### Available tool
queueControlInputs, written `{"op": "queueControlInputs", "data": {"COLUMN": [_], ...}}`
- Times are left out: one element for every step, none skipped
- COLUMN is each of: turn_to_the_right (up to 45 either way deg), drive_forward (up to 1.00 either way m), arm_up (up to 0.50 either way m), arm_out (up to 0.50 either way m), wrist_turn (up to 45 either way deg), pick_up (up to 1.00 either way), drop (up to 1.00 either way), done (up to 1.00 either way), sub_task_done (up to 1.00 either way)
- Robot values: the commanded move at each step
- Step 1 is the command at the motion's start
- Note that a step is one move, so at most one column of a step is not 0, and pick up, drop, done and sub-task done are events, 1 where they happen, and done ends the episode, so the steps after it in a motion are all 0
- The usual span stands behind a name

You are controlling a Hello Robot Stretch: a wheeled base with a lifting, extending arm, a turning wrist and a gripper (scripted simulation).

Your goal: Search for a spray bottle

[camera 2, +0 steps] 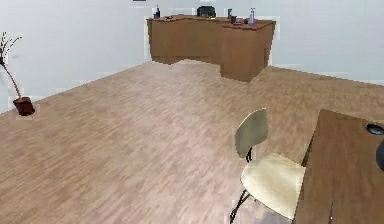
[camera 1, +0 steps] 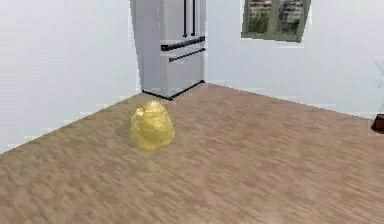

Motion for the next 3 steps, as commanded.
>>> {"op": "queueControlInputs", "data": {"turn_to_the_right": [0.0, 45.0, 33.0], "drive_forward": [0.05, 0.00, 0.00], "arm_up": [0.00, 0.00, 0.00], "arm_out": [0.00, 0.00, 0.00], "wrist_turn": [0.0, 0.0, 0.0], "pick_up": [0.00, 0.00, 0.00], "drop": [0.00, 0.00, 0.00], "done": [0.00, 0.00, 0.00], "sub_task_done": [0.00, 0.00, 0.00]}}
